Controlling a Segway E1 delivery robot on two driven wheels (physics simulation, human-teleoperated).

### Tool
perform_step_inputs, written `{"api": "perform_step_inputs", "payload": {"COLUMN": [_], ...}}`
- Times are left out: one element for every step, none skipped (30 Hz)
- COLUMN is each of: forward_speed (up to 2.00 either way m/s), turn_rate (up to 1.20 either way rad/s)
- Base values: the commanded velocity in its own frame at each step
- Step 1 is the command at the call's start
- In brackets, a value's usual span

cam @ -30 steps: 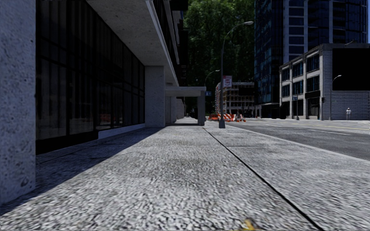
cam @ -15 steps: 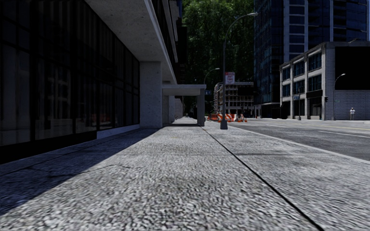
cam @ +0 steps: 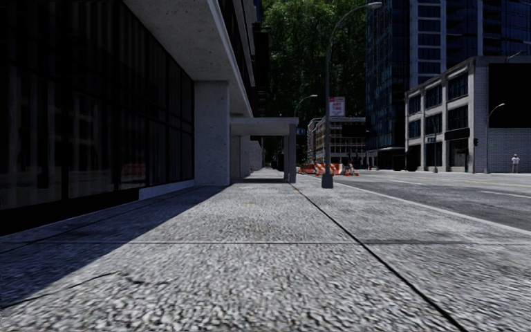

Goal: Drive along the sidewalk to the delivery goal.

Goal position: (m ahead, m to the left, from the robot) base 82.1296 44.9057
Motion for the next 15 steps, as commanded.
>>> {"api": "perform_step_inputs", "payload": {"forward_speed": [2.0,2.0,2.0,2.0,2.0,2.0,2.0,2.0,2.0,2.0,2.0,2.0,2.0,2.0,2.0], "turn_rate": [0.0,0.0,0.0,0.0,0.0,0.0,0.0,0.0,0.0,0.0,0.0,0.0,0.0,0.0,0.0]}}
